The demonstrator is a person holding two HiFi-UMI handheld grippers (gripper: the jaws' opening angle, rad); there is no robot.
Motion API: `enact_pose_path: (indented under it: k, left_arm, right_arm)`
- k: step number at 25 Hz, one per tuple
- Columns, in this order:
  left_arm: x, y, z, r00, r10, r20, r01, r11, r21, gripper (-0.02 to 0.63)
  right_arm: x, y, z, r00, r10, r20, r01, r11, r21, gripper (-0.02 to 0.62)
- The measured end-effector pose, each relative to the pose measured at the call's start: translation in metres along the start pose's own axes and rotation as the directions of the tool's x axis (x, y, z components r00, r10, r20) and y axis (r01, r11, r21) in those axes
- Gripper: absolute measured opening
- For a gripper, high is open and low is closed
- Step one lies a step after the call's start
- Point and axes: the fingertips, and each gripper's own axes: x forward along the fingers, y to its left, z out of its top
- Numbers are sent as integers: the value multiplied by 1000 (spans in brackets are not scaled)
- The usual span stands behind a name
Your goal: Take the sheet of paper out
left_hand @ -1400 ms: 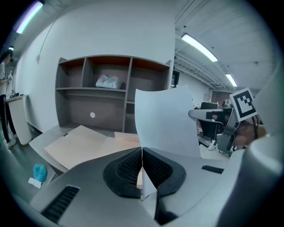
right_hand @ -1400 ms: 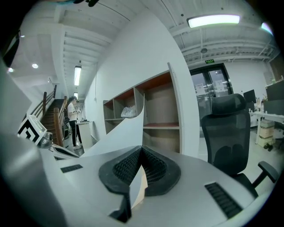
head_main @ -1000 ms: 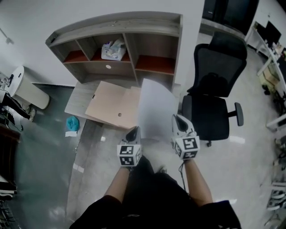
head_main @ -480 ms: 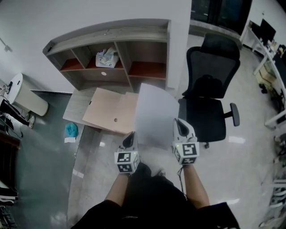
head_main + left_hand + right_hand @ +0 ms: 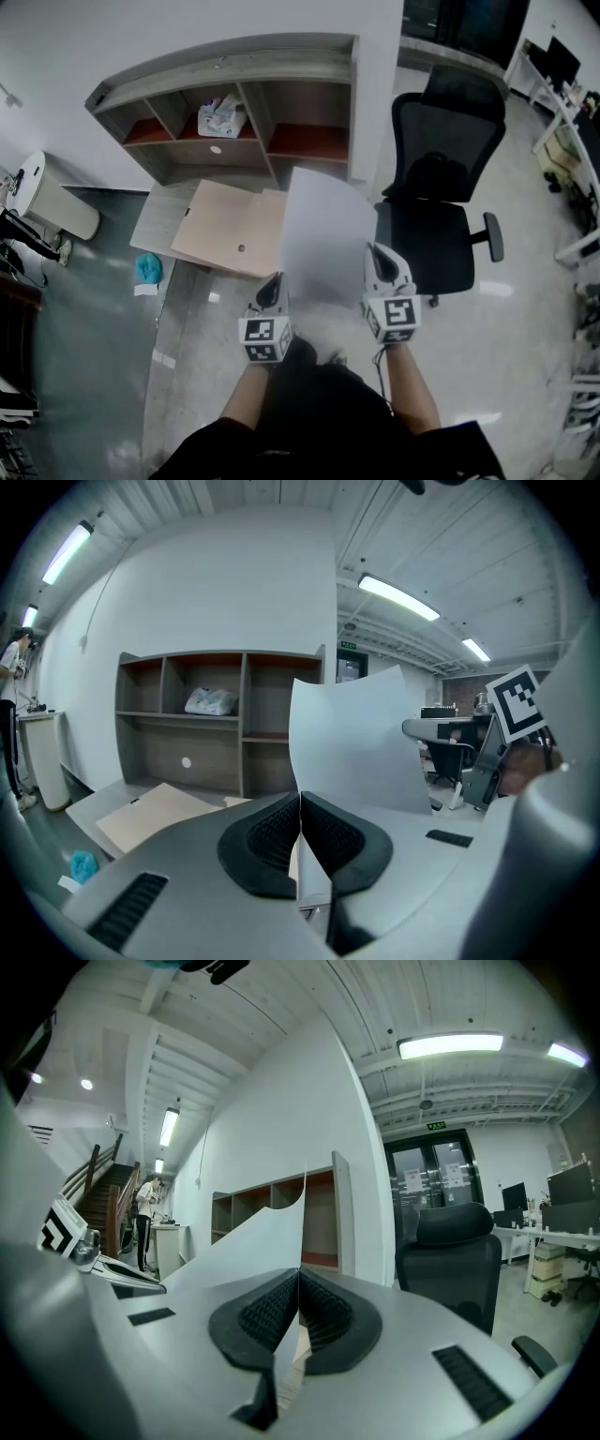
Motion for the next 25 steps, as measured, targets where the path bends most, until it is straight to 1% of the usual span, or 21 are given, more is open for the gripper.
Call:
enact_pose_path:
  k: [3, 7, 13, 16, 20, 25]
  left_arm:
    - [0, -1, 0, 1000, 2, 1, -2, 1000, -4, 46]
    - [1, -2, 2, 1000, -1, -4, 1, 1000, -10, 46]
    - [0, -4, 2, 1000, -5, -5, 5, 1000, -12, 46]
    - [0, -5, 3, 1000, -9, -2, 8, 1000, -12, 46]
    - [1, -4, 1, 1000, -6, -8, 6, 1000, -13, 46]
    - [0, -4, 1, 1000, -9, -7, 9, 1000, -14, 46]
  right_arm:
    - [1, 1, 1, 1000, 12, 5, -12, 1000, -18, 17]
    - [3, 4, 1, 1000, 8, -6, -8, 1000, 2, 17]
    - [2, 3, 3, 1000, 14, 3, -14, 1000, -1, 17]
    - [2, 3, 1, 1000, 20, -6, -20, 1000, -20, 17]
    - [2, 3, -1, 1000, 15, -19, -15, 1000, -9, 17]
    - [1, 4, -1, 1000, 16, -17, -17, 999, -32, 17]
